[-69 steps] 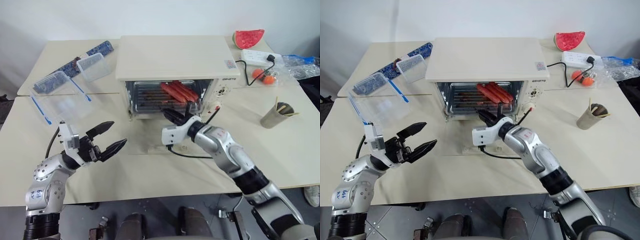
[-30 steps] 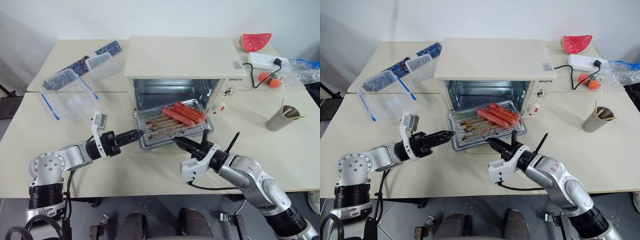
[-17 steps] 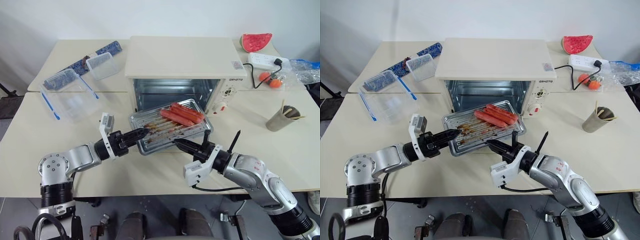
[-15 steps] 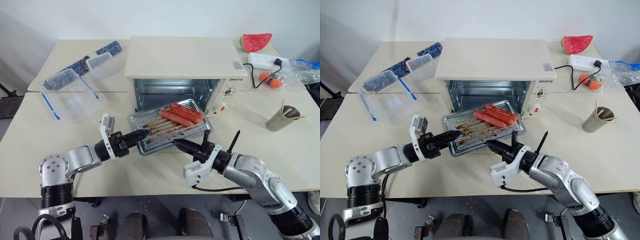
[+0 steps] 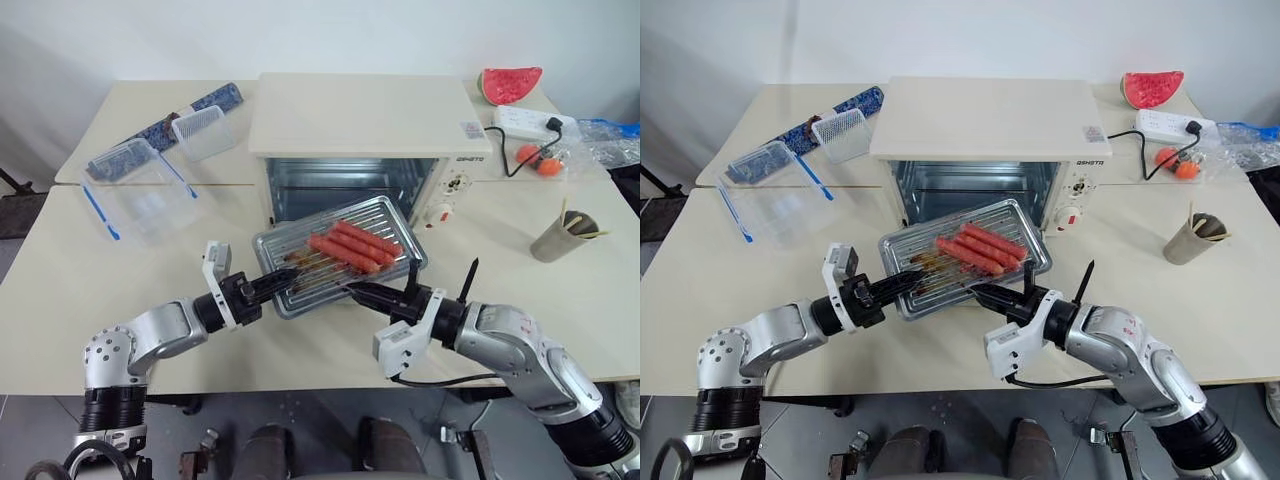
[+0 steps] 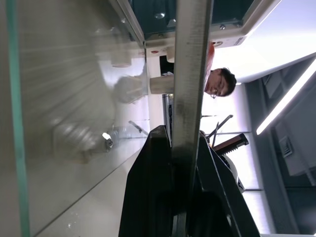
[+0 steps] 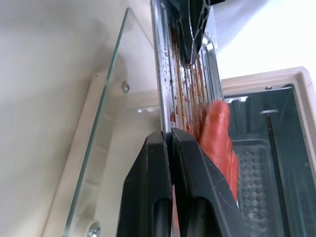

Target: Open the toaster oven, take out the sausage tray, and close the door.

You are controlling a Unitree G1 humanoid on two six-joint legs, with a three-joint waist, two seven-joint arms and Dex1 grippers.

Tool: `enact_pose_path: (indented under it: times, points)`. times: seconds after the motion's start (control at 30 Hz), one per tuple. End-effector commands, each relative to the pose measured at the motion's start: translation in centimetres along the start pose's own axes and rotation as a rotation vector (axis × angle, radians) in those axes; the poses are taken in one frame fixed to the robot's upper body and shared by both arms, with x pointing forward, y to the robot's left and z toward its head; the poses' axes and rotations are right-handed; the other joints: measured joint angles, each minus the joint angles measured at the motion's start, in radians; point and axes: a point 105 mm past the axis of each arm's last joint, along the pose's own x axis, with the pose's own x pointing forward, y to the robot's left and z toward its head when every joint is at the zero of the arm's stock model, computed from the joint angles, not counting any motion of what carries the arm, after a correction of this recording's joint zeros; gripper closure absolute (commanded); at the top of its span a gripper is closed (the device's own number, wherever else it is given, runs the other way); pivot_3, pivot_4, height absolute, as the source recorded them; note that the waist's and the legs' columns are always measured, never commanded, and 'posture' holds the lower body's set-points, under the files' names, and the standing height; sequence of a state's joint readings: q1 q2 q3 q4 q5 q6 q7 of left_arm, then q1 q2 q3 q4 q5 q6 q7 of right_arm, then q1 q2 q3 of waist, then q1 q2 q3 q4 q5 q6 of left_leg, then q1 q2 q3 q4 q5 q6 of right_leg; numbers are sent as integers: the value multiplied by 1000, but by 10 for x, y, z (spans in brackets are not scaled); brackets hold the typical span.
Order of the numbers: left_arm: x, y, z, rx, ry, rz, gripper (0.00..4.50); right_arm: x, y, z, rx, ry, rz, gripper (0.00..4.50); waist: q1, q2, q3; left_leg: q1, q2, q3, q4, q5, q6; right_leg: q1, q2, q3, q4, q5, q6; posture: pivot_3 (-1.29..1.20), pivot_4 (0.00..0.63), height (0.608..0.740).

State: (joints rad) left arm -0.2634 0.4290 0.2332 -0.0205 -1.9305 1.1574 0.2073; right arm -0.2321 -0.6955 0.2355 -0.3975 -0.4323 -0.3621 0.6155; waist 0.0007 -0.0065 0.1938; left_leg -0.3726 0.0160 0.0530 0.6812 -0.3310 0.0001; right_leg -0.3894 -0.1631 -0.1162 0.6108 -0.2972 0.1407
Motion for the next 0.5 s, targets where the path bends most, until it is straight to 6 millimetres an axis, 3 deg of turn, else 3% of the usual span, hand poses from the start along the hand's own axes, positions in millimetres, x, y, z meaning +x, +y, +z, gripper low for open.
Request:
enact_pose_path:
  times: [0.03, 0.33, 0.5]
  points:
    - [-13, -11, 5, 21, -59, -32, 4500, -6, -14, 8, 39, -50, -42, 3073, 0, 0, 0, 0, 0, 0, 0, 0, 0, 0, 0, 0, 0, 0, 0, 0, 150, 740]
    - [-65, -5, 12, 43, -193, 19, 4500, -27, -11, 2, 264, -127, -16, 37, 0, 0, 0, 0, 0, 0, 0, 0, 0, 0, 0, 0, -1, 0, 0, 0, 150, 740]
    - [-97, -2, 7, 35, -266, 33, 4500, -45, -3, -9, 569, -141, 6, 37, 2, 0, 0, 1, 0, 0, 0, -1, 1, 1, 0, 1, -2, 0, 0, 0, 150, 740]
